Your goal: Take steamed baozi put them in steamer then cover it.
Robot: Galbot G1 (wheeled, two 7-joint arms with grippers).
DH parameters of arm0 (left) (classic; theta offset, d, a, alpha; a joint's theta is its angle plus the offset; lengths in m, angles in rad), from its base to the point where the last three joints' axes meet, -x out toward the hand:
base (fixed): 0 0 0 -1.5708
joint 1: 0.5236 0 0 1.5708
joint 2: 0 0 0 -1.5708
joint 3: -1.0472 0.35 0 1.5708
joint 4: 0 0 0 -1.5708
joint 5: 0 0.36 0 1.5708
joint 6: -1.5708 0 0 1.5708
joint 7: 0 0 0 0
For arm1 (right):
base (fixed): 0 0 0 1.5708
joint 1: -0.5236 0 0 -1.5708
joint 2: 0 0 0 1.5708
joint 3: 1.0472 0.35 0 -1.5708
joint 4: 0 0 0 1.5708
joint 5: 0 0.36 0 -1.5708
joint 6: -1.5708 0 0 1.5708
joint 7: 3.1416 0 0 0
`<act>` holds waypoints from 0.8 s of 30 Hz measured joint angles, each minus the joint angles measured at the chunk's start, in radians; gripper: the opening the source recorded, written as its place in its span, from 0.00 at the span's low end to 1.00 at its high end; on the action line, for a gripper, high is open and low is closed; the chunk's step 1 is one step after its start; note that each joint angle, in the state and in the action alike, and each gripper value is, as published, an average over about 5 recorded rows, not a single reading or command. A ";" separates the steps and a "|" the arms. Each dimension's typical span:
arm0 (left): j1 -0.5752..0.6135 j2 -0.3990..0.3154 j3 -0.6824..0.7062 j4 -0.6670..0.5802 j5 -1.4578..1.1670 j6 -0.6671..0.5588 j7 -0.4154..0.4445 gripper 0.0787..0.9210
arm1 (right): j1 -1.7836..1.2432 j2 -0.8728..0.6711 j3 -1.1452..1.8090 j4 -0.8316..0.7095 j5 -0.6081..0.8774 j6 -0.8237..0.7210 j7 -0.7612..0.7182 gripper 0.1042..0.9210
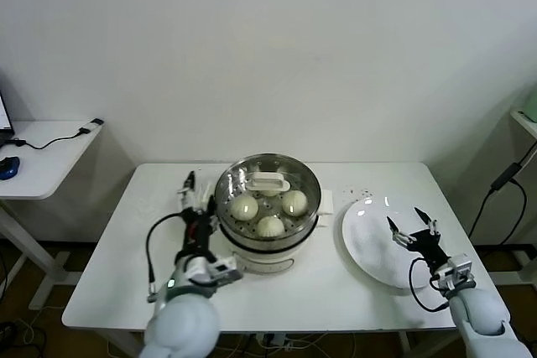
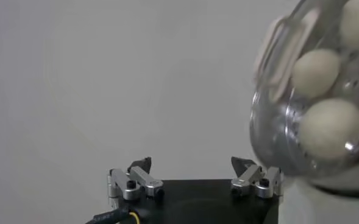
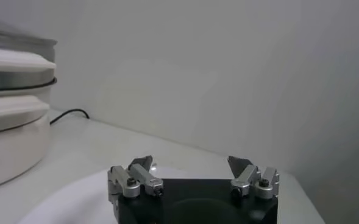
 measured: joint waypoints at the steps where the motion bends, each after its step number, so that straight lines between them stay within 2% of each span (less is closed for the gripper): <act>1: 0.022 -0.001 -0.036 -0.006 -0.048 -0.020 -0.019 0.88 | -0.003 0.003 0.002 0.006 0.001 0.000 0.001 0.88; 7: 0.152 -0.031 -0.263 -0.019 -0.363 -0.229 -0.099 0.88 | -0.019 0.017 0.009 0.037 0.002 0.000 0.004 0.88; 13: 0.250 -0.093 -0.457 0.004 -0.690 -0.437 -0.128 0.88 | -0.037 0.031 0.014 0.068 0.001 -0.005 0.005 0.88; 24: 0.334 -0.180 -0.609 0.072 -1.053 -0.672 -0.104 0.88 | -0.075 0.037 0.031 0.114 0.035 -0.019 0.001 0.88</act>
